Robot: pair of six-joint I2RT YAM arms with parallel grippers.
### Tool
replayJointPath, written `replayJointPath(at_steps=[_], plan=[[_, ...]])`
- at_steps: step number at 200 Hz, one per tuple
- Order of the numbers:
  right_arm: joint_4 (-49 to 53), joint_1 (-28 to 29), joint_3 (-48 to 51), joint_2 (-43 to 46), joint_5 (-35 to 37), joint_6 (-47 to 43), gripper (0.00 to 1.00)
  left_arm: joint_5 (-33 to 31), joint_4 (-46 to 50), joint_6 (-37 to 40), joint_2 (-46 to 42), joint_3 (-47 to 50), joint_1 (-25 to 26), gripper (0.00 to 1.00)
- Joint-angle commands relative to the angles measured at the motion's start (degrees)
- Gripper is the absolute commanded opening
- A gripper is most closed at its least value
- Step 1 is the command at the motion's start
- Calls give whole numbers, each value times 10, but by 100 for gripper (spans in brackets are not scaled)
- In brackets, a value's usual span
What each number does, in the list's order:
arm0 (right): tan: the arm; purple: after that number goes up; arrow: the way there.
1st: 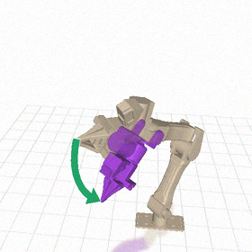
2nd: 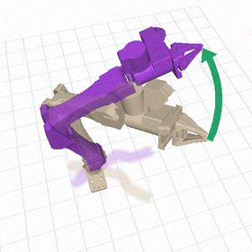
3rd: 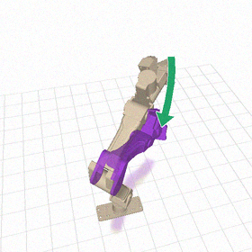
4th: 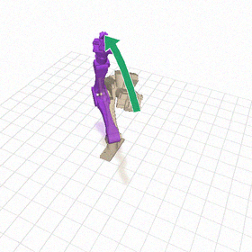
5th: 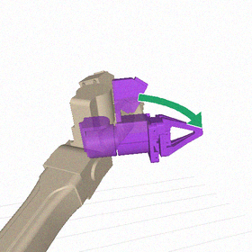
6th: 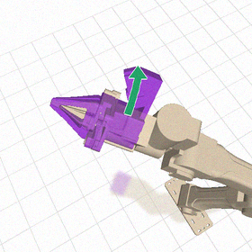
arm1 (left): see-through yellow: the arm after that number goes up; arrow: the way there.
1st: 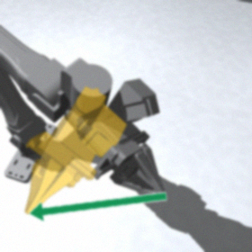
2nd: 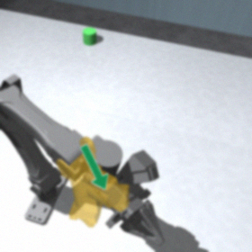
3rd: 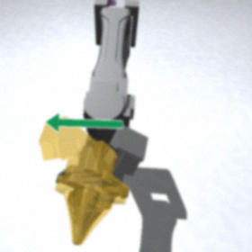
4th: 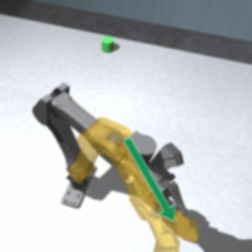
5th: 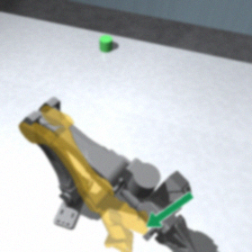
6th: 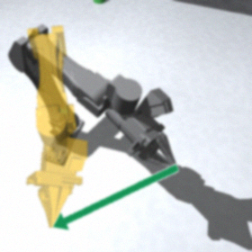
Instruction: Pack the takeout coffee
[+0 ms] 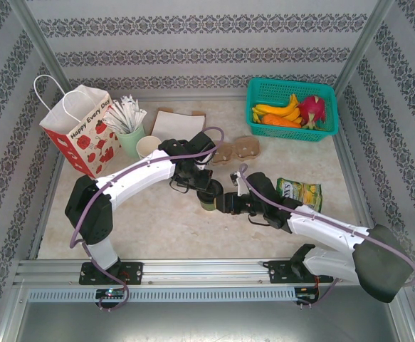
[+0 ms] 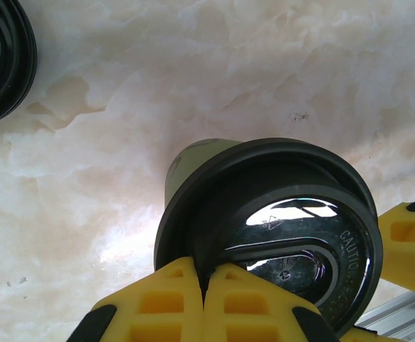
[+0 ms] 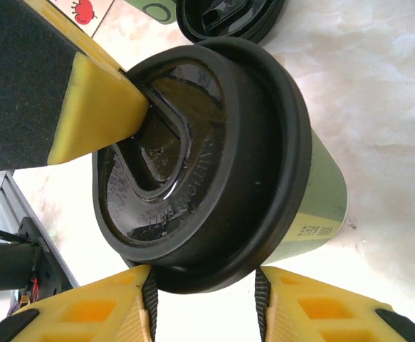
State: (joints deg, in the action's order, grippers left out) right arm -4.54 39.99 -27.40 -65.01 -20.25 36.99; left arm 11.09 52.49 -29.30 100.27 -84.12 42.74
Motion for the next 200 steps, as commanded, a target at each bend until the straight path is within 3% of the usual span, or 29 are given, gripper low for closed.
replayJointPath(at_steps=[1,42,78,139,200], plan=[[89,-8,12,-18,21,-15,45,5,44,20,45,36,13,0],[49,-73,-37,15,-99,26,47,-65,62,72,32,0,13,0],[95,-127,-82,-15,-118,53,45,-60,70,94,34,-27,13,0],[115,-130,-149,-92,-144,63,41,-44,67,101,35,-34,13,0],[119,-122,-150,-131,-142,77,36,-29,49,94,32,-18,13,0]])
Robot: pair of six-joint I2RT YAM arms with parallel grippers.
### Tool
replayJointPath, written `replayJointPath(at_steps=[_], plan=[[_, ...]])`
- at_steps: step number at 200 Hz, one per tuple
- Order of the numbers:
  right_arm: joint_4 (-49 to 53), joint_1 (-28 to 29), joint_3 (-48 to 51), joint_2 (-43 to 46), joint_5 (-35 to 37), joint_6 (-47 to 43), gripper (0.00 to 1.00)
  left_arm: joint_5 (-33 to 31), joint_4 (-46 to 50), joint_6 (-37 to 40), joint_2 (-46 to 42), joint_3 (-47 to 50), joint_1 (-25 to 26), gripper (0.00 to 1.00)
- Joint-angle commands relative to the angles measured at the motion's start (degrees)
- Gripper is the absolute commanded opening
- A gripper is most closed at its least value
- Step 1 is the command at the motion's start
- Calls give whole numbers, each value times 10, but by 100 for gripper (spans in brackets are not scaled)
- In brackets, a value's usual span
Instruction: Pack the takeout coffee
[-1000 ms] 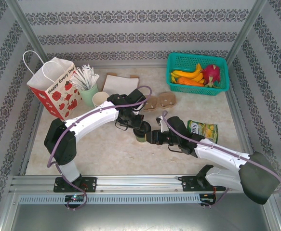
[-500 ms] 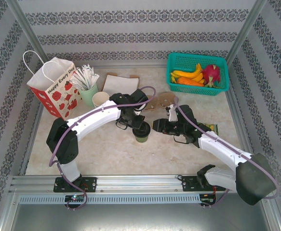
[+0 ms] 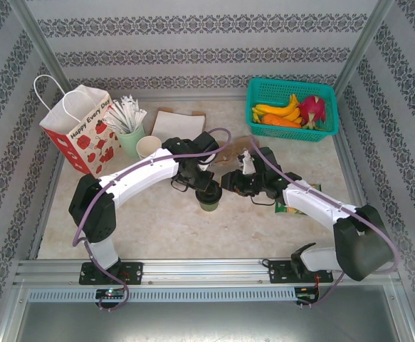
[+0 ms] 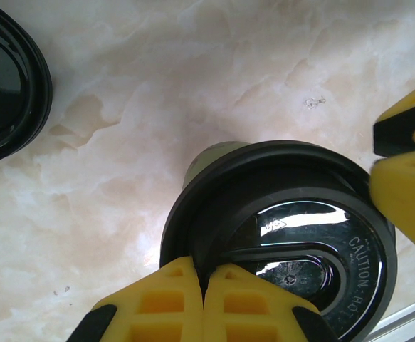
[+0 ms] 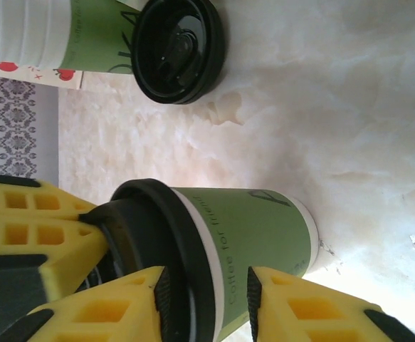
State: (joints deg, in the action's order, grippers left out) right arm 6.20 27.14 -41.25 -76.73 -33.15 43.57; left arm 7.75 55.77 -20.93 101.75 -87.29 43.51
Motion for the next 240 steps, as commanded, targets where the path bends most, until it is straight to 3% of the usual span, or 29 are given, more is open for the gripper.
replayJointPath(at_steps=[1,69,120,139,240], plan=[[11,8,-11,-15,-14,12,36,5,16,11,18,14,5,0],[-12,36,-32,-71,-40,24,38,37,-42,11,13,51,6,0],[-10,56,-59,-113,-31,30,45,39,-58,11,12,61,8,0],[-14,55,-60,-110,-22,37,49,34,-58,10,11,61,8,0],[-32,26,-55,-35,0,67,51,4,-30,6,7,32,9,0]])
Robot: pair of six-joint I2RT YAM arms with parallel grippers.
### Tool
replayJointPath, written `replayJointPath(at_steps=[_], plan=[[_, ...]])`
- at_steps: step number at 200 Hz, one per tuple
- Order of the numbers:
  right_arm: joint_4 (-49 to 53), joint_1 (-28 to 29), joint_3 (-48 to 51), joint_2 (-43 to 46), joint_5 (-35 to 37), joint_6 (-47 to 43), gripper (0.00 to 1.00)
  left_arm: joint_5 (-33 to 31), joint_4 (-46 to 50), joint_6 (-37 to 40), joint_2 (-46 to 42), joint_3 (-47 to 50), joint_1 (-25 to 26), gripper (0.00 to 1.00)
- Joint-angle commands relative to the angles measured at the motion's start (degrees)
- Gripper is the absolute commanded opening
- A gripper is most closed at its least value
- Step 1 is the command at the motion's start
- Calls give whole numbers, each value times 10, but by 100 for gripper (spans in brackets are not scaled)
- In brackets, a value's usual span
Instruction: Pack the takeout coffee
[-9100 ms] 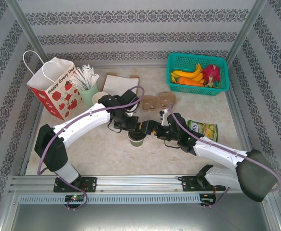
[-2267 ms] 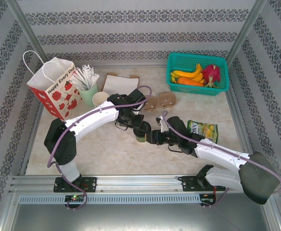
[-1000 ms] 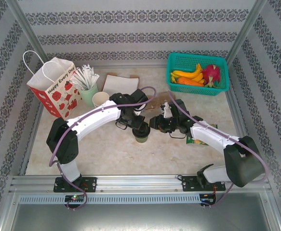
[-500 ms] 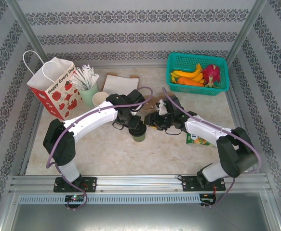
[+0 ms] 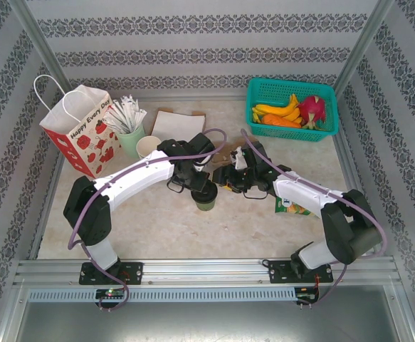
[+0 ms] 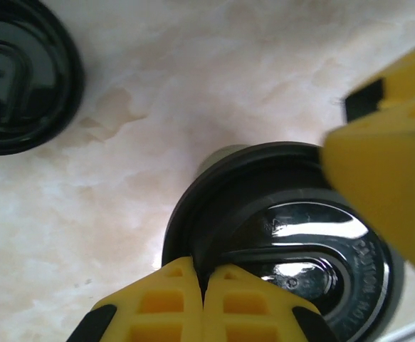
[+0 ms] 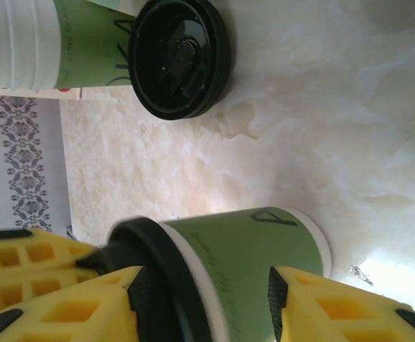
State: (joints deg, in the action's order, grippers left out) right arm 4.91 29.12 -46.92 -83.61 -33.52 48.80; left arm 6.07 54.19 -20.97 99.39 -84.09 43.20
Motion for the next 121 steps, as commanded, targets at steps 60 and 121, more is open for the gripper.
replayJointPath(at_steps=[60,121], plan=[[-1,12,22,7,2,0,48,18,-14,9,33,-3,14,0],[25,26,64,-39,18,-2,47,37,-49,-10,33,36,19,0]])
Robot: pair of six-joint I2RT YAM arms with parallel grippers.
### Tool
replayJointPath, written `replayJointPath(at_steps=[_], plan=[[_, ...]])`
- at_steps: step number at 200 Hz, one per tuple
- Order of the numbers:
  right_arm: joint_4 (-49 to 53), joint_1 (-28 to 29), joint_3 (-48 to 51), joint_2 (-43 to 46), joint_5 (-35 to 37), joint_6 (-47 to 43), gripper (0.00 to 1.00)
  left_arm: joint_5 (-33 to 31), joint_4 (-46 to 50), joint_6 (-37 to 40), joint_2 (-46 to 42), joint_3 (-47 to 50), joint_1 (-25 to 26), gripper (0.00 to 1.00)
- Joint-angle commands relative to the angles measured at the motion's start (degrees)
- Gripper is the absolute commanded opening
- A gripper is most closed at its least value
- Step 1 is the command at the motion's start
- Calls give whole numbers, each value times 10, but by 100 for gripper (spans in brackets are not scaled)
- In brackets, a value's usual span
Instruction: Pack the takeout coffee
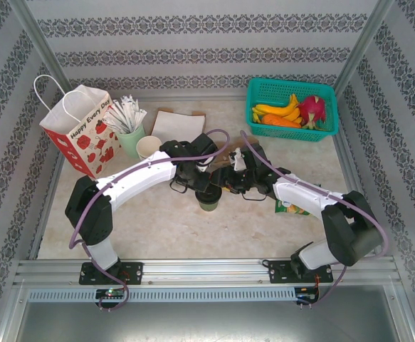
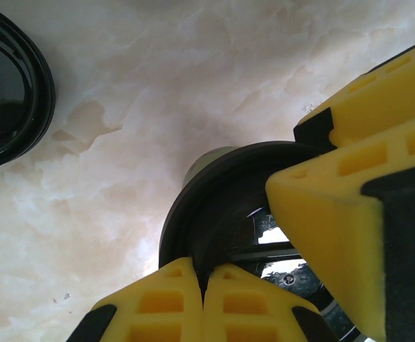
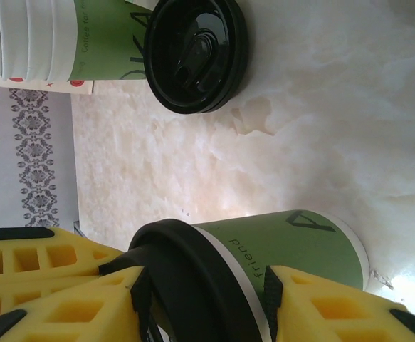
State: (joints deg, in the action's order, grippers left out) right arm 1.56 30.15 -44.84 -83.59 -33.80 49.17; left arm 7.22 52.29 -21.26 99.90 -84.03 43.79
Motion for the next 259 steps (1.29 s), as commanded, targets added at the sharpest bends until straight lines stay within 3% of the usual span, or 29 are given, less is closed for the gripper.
replayJointPath(at_steps=[1,33,64,118,158,163,259], plan=[[59,15,44,-40,21,-6,47,26,-30,-7,28,36,14,0],[56,16,56,-41,23,-22,45,22,-31,-5,27,36,14,0],[43,18,32,15,17,-56,46,11,-16,-4,28,20,14,0],[43,24,38,106,41,-135,79,2,14,-10,30,-16,14,0],[40,34,50,120,65,-152,92,5,21,-14,28,-33,14,17],[41,34,52,122,70,-155,98,6,20,-14,26,-35,14,18],[30,35,75,151,84,-204,98,4,9,-16,-6,-28,6,25]])
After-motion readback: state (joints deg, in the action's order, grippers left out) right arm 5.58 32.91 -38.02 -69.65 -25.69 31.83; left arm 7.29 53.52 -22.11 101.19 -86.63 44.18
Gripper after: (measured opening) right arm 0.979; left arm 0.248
